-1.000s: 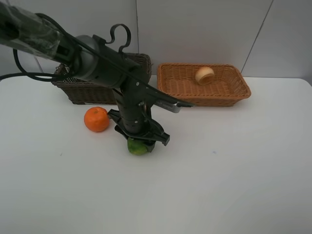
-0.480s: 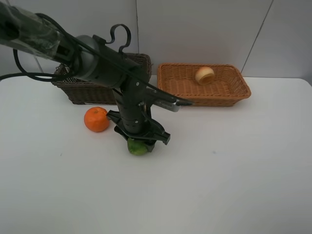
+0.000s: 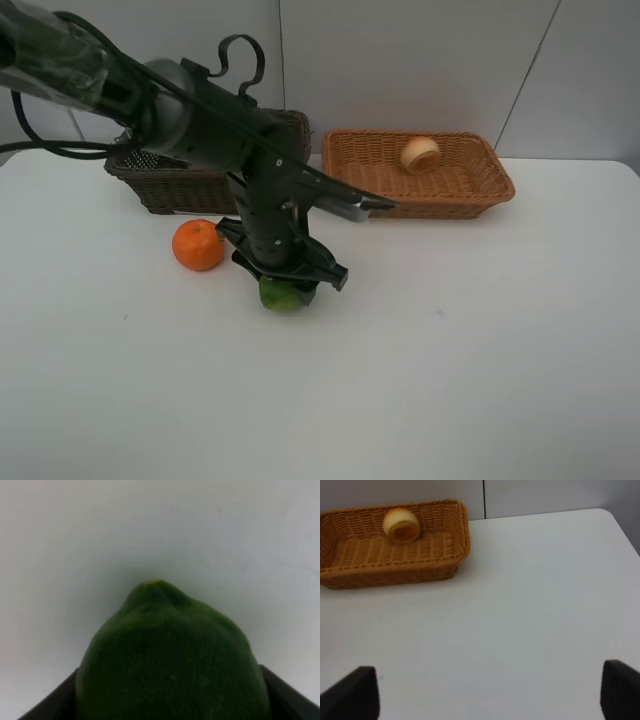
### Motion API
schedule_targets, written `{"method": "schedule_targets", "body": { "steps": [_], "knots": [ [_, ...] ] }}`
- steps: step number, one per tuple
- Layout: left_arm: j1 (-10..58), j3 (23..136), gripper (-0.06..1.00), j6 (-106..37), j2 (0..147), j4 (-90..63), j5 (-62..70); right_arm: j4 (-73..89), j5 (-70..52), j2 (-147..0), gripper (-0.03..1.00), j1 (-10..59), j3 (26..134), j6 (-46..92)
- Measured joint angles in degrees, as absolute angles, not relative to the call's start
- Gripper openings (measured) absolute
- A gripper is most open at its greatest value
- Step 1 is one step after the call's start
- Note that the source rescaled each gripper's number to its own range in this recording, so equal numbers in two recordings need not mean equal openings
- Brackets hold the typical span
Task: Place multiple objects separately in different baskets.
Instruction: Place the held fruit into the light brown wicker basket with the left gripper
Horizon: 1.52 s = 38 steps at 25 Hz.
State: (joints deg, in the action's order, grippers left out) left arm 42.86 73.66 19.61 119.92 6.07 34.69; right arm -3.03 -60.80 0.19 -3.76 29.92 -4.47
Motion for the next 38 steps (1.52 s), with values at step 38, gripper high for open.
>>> {"method": "schedule_targets", "body": {
  "steps": [38],
  "knots": [
    [40.59,96.85,0.77,17.06,125.04,10.39,9.39,-3.03,-60.8,0.19,0.95,-3.76,29.92,-4.47]
  ]
}}
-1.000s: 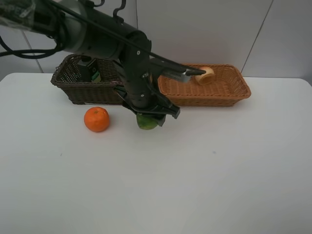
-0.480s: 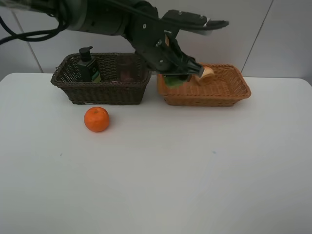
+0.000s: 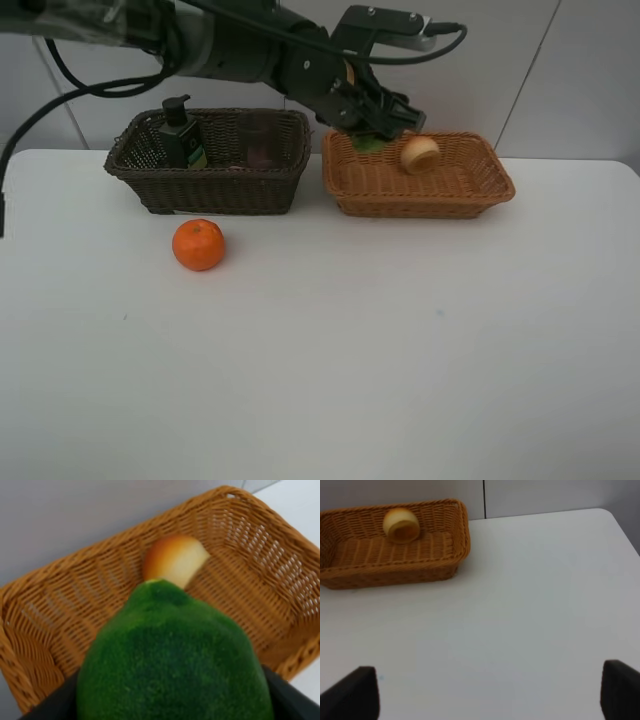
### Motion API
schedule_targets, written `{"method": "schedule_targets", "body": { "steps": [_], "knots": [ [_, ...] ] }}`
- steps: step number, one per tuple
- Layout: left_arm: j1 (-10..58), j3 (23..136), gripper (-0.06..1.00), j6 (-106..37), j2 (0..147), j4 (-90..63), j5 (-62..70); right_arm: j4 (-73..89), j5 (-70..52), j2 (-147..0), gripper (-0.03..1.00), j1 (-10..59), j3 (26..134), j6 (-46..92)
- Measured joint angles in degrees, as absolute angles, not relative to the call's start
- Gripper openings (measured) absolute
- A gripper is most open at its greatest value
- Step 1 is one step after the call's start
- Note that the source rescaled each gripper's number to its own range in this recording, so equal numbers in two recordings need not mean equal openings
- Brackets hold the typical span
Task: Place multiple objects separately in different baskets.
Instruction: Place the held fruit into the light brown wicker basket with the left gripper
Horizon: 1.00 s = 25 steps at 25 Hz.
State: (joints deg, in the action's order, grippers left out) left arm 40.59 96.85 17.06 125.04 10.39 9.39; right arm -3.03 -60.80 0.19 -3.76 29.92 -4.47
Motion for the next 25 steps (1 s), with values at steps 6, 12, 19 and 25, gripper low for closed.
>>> {"method": "schedule_targets", "body": {
  "steps": [6,12,19,25],
  "knots": [
    [40.4,104.63,0.77,17.06,131.31,10.39,9.78,-3.03,-60.8,0.19,0.95,-3.76,29.92,-4.47],
    [40.21,112.21,0.77,17.06,136.75,10.39,11.25,-3.03,-60.8,0.19,0.95,-3.76,29.92,-4.47],
    [39.87,115.76,0.77,17.06,140.94,10.39,12.28,-3.03,-60.8,0.19,0.95,-3.76,29.92,-4.47],
    [38.7,115.79,0.77,17.02,142.09,10.39,12.3,-3.03,-60.8,0.19,0.95,-3.76,29.92,-4.47]
  ]
}}
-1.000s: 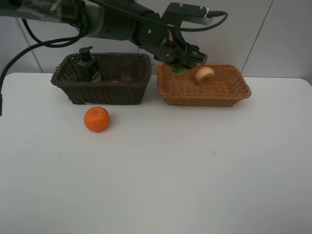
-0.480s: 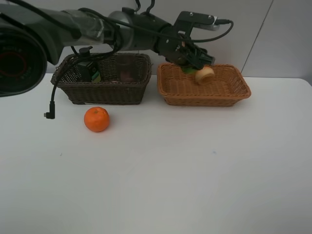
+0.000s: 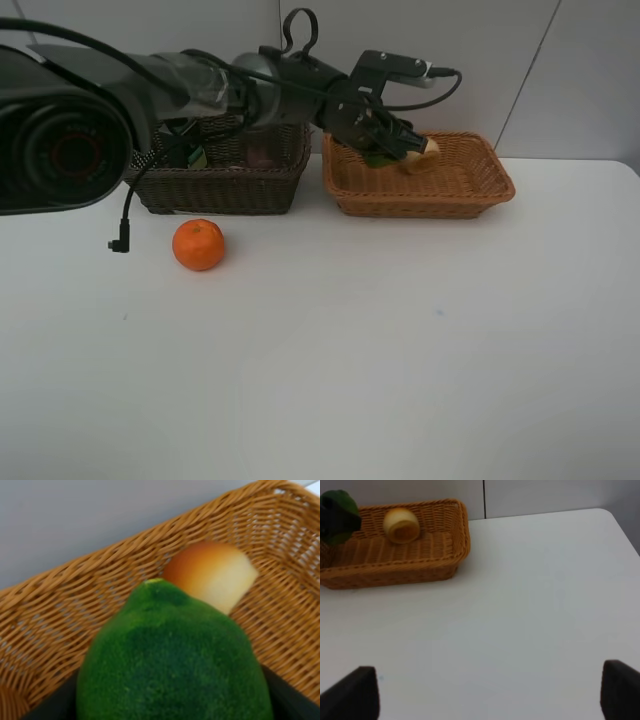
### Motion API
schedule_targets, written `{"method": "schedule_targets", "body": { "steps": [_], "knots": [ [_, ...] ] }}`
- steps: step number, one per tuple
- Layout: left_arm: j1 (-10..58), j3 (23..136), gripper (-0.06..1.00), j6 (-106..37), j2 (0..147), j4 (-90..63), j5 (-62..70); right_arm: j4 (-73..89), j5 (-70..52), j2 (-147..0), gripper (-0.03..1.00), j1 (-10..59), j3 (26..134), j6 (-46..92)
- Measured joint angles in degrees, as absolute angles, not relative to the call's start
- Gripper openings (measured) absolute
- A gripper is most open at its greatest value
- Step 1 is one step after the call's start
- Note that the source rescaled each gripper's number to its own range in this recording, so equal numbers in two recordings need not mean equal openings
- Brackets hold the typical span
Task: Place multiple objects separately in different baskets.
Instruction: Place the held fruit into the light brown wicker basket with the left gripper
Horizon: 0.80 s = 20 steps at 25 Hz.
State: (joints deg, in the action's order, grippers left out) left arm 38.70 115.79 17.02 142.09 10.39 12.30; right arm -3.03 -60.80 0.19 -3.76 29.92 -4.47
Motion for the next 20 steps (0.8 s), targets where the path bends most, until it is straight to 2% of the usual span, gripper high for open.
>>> {"method": "schedule_targets", "body": {
  "steps": [12,16,20],
  "knots": [
    [38.3,115.82,0.78,14.1,142.13,10.32,12.3,-3.03,-60.8,0.19,0.95,-3.76,29.92,-4.47],
    [38.3,115.93,0.93,14.36,142.13,10.05,11.26,-3.03,-60.8,0.19,0.95,-3.76,29.92,-4.47],
    [38.3,115.93,0.96,14.41,142.13,9.99,11.01,-3.03,-60.8,0.19,0.95,-3.76,29.92,-4.47]
  ]
}}
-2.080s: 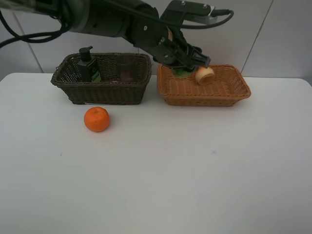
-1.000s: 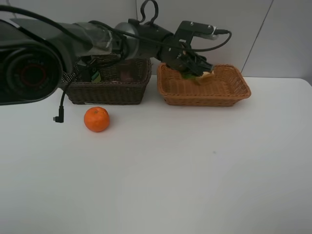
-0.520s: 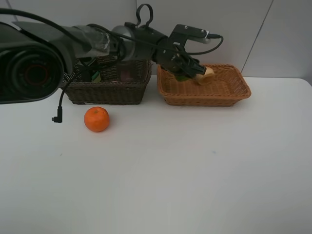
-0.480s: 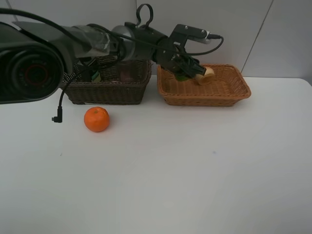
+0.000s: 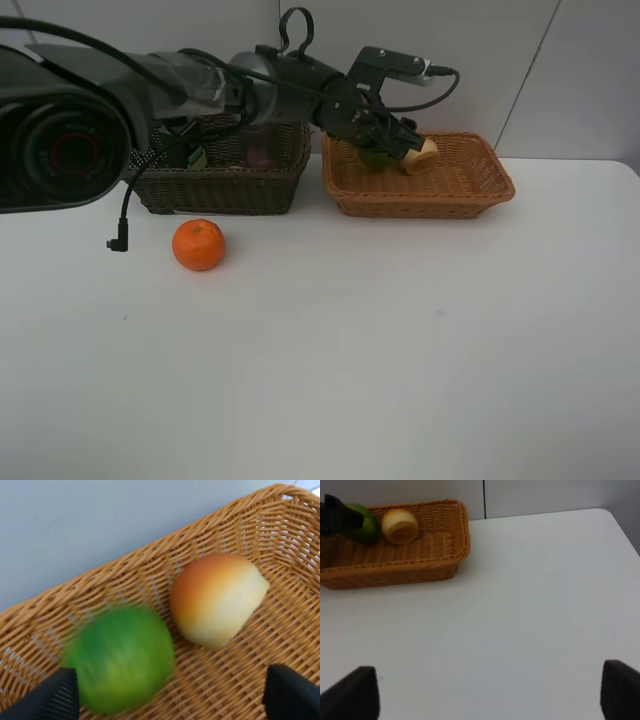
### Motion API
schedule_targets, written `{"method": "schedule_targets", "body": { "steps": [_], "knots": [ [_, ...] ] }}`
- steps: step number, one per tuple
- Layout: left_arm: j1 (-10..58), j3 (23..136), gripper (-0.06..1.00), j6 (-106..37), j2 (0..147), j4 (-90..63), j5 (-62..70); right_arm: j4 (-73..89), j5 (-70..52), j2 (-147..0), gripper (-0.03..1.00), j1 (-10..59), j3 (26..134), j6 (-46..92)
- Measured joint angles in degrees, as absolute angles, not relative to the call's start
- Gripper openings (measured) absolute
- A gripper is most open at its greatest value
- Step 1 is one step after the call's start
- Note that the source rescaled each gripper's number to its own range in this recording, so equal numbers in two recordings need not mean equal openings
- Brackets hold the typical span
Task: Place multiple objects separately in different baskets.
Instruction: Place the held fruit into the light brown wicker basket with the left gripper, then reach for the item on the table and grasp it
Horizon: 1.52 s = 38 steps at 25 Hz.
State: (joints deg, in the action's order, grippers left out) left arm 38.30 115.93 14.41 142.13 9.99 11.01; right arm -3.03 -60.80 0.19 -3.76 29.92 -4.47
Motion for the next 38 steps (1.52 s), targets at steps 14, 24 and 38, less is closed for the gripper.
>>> {"method": "schedule_targets", "body": {
  "steps": [14,24,38],
  "knots": [
    [38.3,115.93,0.96,14.41,142.13,9.28,11.34,-3.03,-60.8,0.19,0.95,-3.76,29.92,-4.47],
    [39.46,115.93,0.96,13.58,142.13,9.11,11.34,-3.03,-60.8,0.19,0.95,-3.76,29.92,-4.47],
    [41.27,115.93,0.96,9.45,141.67,11.89,12.86,-3.03,-60.8,0.19,0.95,-3.76,29.92,-4.47]
  ]
}}
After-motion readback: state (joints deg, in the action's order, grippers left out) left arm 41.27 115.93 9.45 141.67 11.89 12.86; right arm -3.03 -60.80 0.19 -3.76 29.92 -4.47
